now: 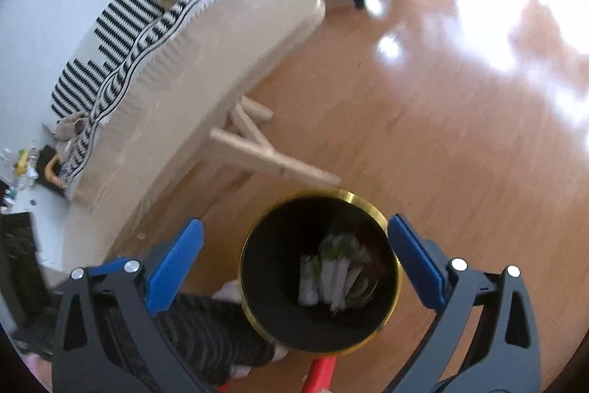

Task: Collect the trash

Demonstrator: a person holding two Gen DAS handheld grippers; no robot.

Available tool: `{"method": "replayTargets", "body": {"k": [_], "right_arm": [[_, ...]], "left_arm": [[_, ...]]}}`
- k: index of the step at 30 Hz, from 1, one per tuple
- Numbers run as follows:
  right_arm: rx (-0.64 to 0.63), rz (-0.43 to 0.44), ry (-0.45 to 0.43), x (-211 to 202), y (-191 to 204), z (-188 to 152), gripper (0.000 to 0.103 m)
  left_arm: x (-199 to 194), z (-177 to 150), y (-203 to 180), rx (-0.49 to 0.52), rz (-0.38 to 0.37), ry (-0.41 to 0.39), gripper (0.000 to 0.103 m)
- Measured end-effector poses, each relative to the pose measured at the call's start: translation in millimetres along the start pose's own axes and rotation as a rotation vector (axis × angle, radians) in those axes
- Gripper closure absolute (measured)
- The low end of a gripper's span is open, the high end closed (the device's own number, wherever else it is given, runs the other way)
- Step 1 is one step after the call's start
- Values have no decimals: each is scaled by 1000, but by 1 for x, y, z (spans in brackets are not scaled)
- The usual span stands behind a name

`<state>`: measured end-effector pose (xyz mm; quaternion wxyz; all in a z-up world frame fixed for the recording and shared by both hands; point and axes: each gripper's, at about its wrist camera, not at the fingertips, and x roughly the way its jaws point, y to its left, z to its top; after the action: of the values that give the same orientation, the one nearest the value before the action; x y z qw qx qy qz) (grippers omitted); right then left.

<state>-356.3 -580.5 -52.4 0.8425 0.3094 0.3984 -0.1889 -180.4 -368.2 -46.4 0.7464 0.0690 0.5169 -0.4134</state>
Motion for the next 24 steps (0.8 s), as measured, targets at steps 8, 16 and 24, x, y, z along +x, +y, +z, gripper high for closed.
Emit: {"method": "replayTargets", "body": {"k": [8,16,24], "right_arm": [[-322,126,-97,29,171,52,6],[-404,110,-187,86,358,71,6],[-350,20,-294,130,406,31,6]], "left_arm": [[-133,26,126,-161,395,-350,6],[-176,24,248,-262,706,-417,6],[-186,1,336,-451,733,-436,6]]}}
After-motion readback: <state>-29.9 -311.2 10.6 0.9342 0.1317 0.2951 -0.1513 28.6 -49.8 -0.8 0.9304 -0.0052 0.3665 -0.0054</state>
